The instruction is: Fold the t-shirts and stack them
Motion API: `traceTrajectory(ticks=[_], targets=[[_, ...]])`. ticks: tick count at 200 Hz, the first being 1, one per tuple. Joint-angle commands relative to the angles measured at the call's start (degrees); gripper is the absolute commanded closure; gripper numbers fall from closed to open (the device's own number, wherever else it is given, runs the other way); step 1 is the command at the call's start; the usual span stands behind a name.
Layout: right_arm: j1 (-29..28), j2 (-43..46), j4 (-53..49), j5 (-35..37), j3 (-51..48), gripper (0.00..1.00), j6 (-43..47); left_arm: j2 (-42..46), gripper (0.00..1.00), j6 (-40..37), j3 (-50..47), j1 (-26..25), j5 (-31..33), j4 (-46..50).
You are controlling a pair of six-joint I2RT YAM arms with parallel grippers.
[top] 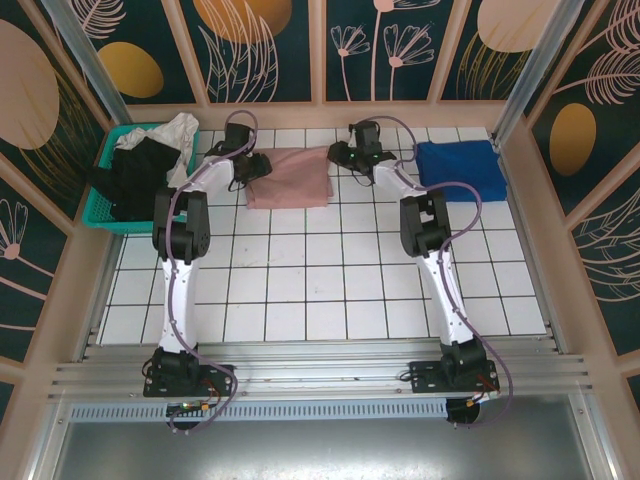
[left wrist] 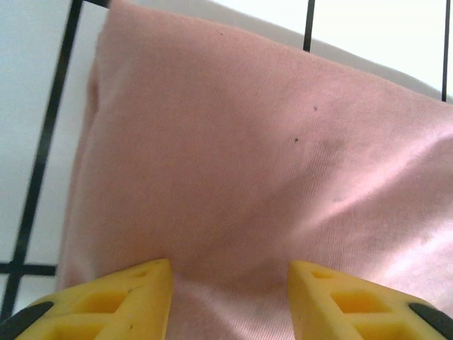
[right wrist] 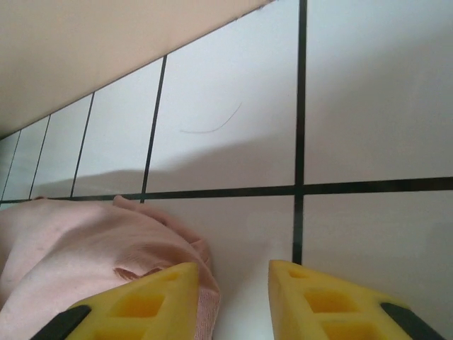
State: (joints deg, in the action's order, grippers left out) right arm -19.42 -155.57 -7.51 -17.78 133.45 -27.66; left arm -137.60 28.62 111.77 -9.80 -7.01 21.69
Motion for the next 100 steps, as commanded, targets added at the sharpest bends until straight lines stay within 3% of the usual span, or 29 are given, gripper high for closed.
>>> traceTrajectory(ticks=[1, 52, 74, 100], targets=[[-1.16, 7.57, 0.41, 0.95, -4.44, 0.66, 0.43, 7.24, 0.51, -1.2, -4.0, 0.23, 0.53, 1.51], [-7.98, 24.9, 10.0, 4.86, -28.85, 0.63, 4.92, 18.52, 0.5, -0.47, -24.17, -3.15, -3.3, -7.88], [-11.4, 25.93, 11.65, 5.86, -33.74, 0.62, 5.35, 19.92, 0.54, 0.44, -31.55, -3.28, -3.61, -10.99], [-11.45, 23.86, 13.33, 2.78, -36.93, 0.63, 2.14, 18.95, 0.6, 1.11, -35.31, -3.09, 0.22, -9.37]])
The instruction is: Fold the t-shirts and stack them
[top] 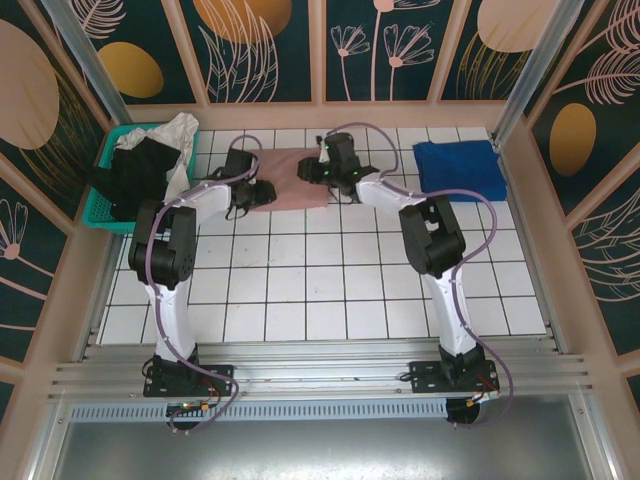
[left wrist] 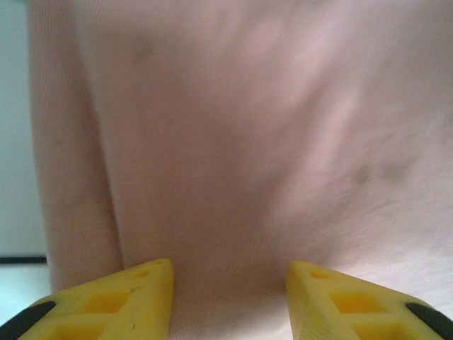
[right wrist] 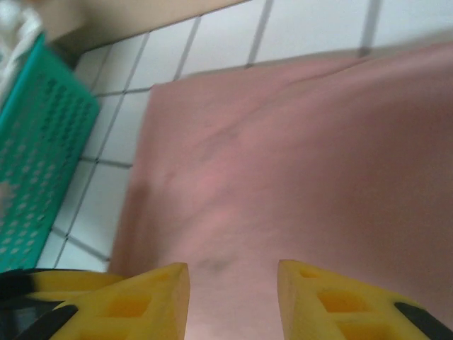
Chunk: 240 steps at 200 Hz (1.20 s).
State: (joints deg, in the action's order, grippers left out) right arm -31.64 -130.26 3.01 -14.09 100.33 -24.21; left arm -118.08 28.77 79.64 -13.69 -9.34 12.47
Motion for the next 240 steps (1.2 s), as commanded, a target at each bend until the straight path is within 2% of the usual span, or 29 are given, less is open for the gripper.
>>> traceTrajectory(ticks=[1, 36, 71, 84, 118, 137, 170, 214, 240], targets=[[0.78, -1.51, 2.8, -0.93, -3.91, 0.63, -1.34, -0.57, 0.6, 1.03, -3.26, 0.79, 2.7, -0.11], [1.98, -1.93, 0.79, 0.73, -7.52, 0.64, -0.32, 2.82, 0.58, 2.94, -8.94, 2.41, 3.76, -1.47], [4.54, 0.7, 0.52, 0.49, -13.18, 0.67, 1.14, 9.31, 0.45, 3.37, -11.38, 3.67, 5.3, -0.97], [5.04, 2.15, 0.52, 0.38, -14.63, 0.67, 1.8, 11.42, 0.32, 3.74, -11.89, 3.75, 5.99, -0.78], [3.47, 6.86, 0.64, 0.72, -17.38, 0.66, 2.62, 16.23, 0.31, 5.1, -14.6, 3.76, 6.64, -1.93], [1.28, 9.69, 1.56, 2.27, -19.62, 0.64, 2.81, 17.83, 0.34, 6.04, -16.52, 4.15, 8.77, -2.07], [-2.17, 10.95, 4.26, 3.0, -21.87, 0.58, 2.93, 18.29, 0.61, 7.94, -21.02, 6.24, 7.46, -5.79], [-3.77, 5.53, 2.42, 0.31, -16.65, 0.57, 3.0, 14.73, 0.7, 8.4, -20.71, 6.75, 6.83, -7.8], [-4.33, 3.6, -0.18, 2.61, -14.55, 0.57, 3.58, 13.24, 0.7, 8.47, -19.91, 7.17, 7.84, -9.07]])
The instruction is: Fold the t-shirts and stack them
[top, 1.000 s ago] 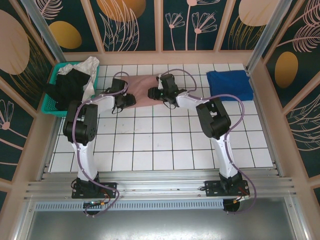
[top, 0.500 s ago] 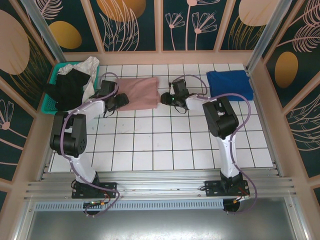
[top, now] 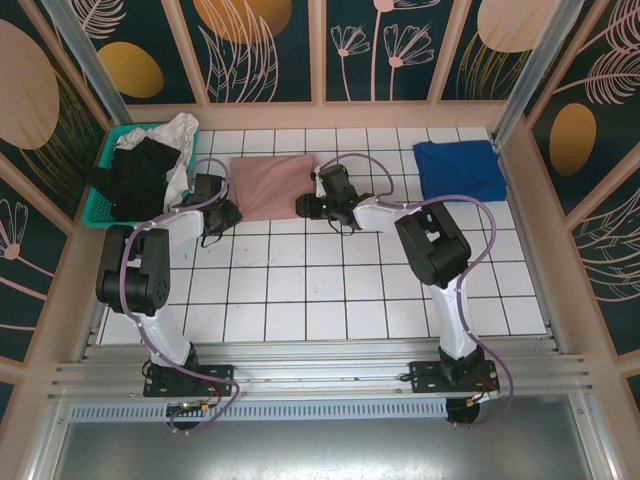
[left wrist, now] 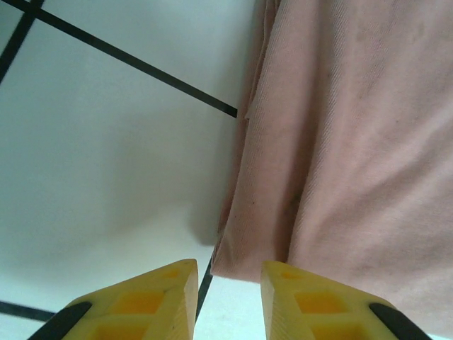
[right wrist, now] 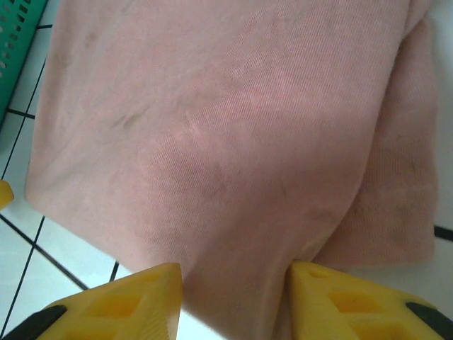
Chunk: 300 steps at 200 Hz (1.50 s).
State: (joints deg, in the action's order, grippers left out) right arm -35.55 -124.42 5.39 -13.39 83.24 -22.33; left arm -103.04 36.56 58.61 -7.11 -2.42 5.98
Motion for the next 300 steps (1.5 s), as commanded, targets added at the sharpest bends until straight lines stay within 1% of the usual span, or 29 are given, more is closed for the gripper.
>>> traceTrajectory(ticks=[1, 26, 36, 46, 56, 69, 88, 102, 108, 124, 145, 165, 198, 203, 221, 253, 281, 300], targets=[[-0.41, -2.23, -2.61, 1.98, 2.54, 0.57, 1.69, -1.85, 0.7, 0.7, 1.18, 0.6, 0.87, -2.61], [-0.41, -2.61, -3.74, 3.65, 2.58, 0.58, 1.93, -4.38, 0.71, 0.54, 2.62, 0.87, -0.52, -3.4], [-0.38, -2.67, -4.11, 4.23, 2.58, 0.61, 2.07, -5.31, 0.72, 0.6, 2.8, 0.95, -0.88, -3.74], [-0.3, -2.58, -3.9, 4.4, 2.24, 0.66, 2.13, -5.85, 0.77, 0.71, 2.74, 0.96, -0.93, -4.26], [-0.18, -2.5, -3.55, 4.43, 1.97, 0.73, 2.03, -6.31, 0.81, 0.87, 2.74, 1.0, -1.02, -4.5], [0.09, -2.52, -3.37, 3.78, 2.09, 0.83, 2.02, -6.51, 0.9, 1.01, 2.56, 1.12, -1.21, -5.32], [0.36, -2.43, -3.12, 2.79, 2.14, 0.93, 2.0, -6.73, 0.94, 1.56, 2.69, 1.24, -2.02, -6.58], [0.5, -2.32, -3.16, 2.35, 2.25, 0.97, 2.02, -6.97, 0.96, 2.2, 2.91, 1.25, -3.31, -7.65], [0.61, -2.33, -3.15, 2.19, 2.28, 1.0, 2.02, -6.99, 1.0, 2.41, 2.79, 1.23, -3.91, -8.41], [0.91, -2.19, -3.03, 1.75, 2.11, 1.0, 2.05, -7.11, 1.0, 2.54, 2.63, 1.24, -4.74, -9.67], [1.75, -1.12, -3.05, 1.35, 1.06, 1.0, 2.0, -7.11, 1.0, 1.6, 3.18, 1.44, -4.48, -8.35], [2.9, 0.7, -3.18, 1.43, -0.69, 1.0, 2.35, -5.33, 1.0, 0.5, 2.2, 2.13, -4.1, -7.57], [3.91, 3.63, -2.82, -0.61, -3.85, 1.0, 3.02, -1.89, 1.0, -2.72, -0.13, 3.06, -5.77, -8.34], [5.65, 3.78, -2.7, -1.16, -4.27, 1.0, 3.23, -1.58, 1.0, -2.92, -0.32, 3.07, -5.78, -8.43], [6.36, 3.98, -3.66, -1.45, -4.75, 1.0, 4.3, -0.93, 1.0, -3.96, -0.6, 3.07, -6.54, -8.39], [7.54, 4.52, -4.5, 0.1, -5.45, 1.0, 5.71, -0.67, 1.0, -6.11, -0.91, 3.07, -8.92, -7.7], [7.89, 4.63, -3.54, -2.23, -6.12, 1.0, 6.26, -0.4, 1.0, -7.18, -2.54, 3.07, -11.3, -7.53], [7.36, 4.54, -4.81, -2.13, -5.68, 1.0, 7.76, 0.04, 1.0, -8.2, -5.12, 3.03, -15.37, -7.95]])
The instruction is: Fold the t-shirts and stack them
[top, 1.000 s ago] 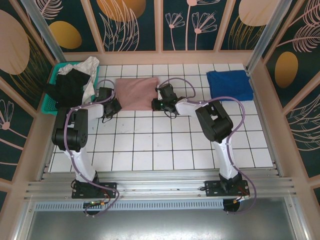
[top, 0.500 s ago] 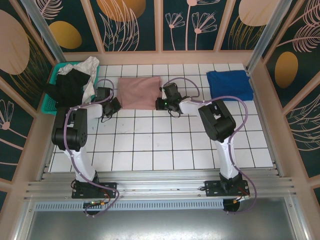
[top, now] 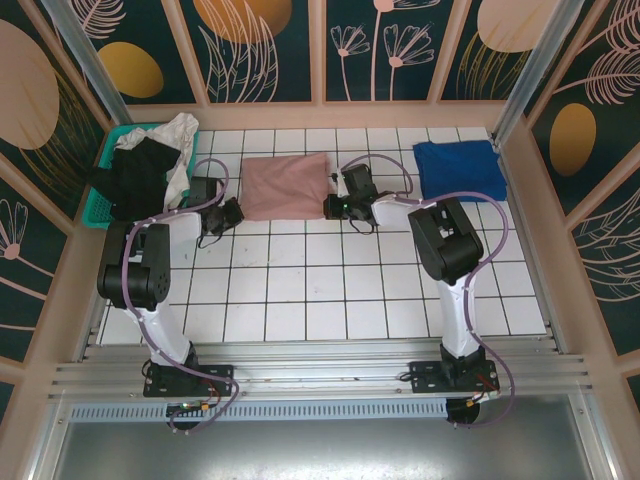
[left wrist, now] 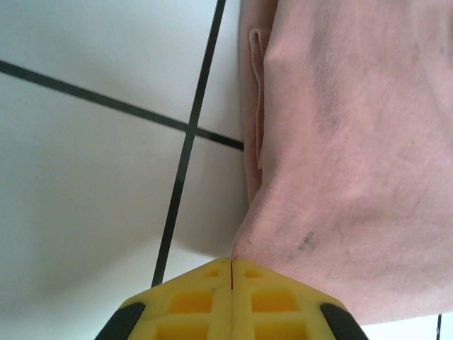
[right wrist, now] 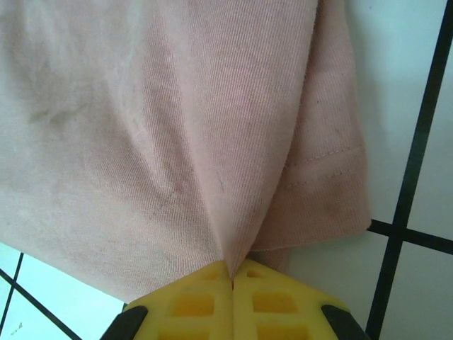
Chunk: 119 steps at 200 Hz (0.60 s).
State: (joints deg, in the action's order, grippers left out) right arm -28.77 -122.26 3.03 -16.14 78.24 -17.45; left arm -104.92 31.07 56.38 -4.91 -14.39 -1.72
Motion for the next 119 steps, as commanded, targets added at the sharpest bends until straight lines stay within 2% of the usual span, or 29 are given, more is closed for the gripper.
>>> traceTrajectory(ticks=[1, 17, 27, 36, 44, 50, 95, 119], targets=[[0.57, 2.42, -2.52, 0.65, -0.65, 1.0, 3.01, 1.96, 1.0, -2.74, -3.01, 0.84, -3.55, -0.2], [0.47, 3.27, -2.88, 1.45, -0.82, 1.0, 4.06, 3.09, 0.99, -2.68, -4.74, 0.8, -5.25, -0.56], [0.45, 3.95, -2.45, 1.15, -1.32, 1.0, 4.43, 4.1, 0.81, -1.85, -6.06, 0.78, -5.64, -1.54], [0.38, 4.21, -2.52, 1.03, -1.2, 0.94, 4.43, 4.83, 0.75, -0.97, -7.3, 0.77, -6.5, -3.13], [0.26, 4.28, -2.82, 0.79, -0.89, 0.82, 4.42, 5.18, 0.68, -0.06, -8.23, 0.78, -7.76, -4.7], [0.09, 4.24, -3.02, 0.51, -0.76, 0.79, 4.52, 5.29, 0.64, 0.81, -8.77, 0.73, -8.36, -5.44], [-2.12, 4.83, -2.9, 1.04, -2.77, 0.7, 4.01, 8.92, 0.59, 7.07, -14.94, 0.69, -10.11, -15.43], [-2.07, 3.94, -1.57, 0.93, -4.01, 0.66, 3.39, 7.09, 0.59, 8.56, -15.98, 0.34, -11.67, -18.53]])
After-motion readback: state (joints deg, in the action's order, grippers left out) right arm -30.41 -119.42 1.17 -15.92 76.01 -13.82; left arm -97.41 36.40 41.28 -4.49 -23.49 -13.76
